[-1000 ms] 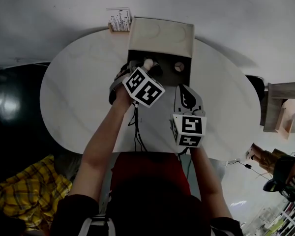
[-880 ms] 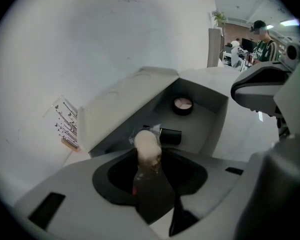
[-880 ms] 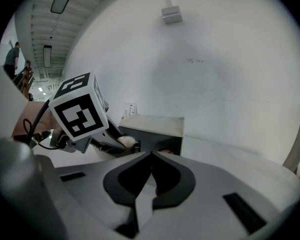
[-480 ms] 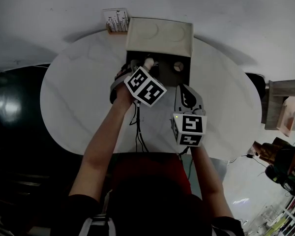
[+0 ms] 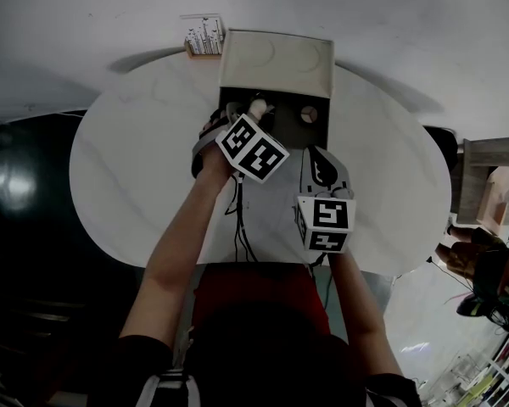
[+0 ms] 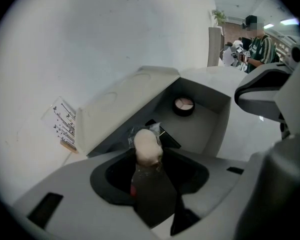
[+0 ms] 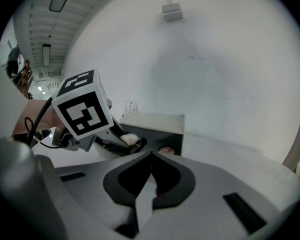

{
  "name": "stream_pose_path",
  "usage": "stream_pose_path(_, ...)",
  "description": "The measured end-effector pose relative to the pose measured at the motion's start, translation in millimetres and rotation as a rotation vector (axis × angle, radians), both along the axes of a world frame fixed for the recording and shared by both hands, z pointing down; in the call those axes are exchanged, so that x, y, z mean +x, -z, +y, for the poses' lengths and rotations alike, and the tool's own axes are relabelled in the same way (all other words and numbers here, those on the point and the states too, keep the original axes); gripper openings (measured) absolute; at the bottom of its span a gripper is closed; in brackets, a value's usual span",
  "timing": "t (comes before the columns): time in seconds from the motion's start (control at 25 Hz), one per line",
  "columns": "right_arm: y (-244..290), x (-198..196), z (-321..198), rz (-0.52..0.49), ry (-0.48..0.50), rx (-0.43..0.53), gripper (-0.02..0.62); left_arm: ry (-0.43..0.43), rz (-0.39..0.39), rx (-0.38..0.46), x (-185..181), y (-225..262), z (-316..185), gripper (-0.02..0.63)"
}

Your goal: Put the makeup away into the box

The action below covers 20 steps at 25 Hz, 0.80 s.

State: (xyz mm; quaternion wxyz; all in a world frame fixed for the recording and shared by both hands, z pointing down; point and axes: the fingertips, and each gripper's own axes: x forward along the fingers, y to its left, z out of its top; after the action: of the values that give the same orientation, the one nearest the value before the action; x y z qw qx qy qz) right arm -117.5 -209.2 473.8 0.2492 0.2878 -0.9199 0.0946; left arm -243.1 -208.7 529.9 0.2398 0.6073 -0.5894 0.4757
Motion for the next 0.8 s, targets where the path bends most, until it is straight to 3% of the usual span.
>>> stream_pose_path(0.48, 3, 4, 0, 0.003, -0.014, 0.003, 0.014, 0.017, -0.008, 0.048, -2, 5, -1, 0.207)
stream_pose_path(0.8, 7, 5, 5, -0.004, -0.011, 0.015, 0.014, 0.031, 0.015, 0.186, 4, 32, -1, 0.206)
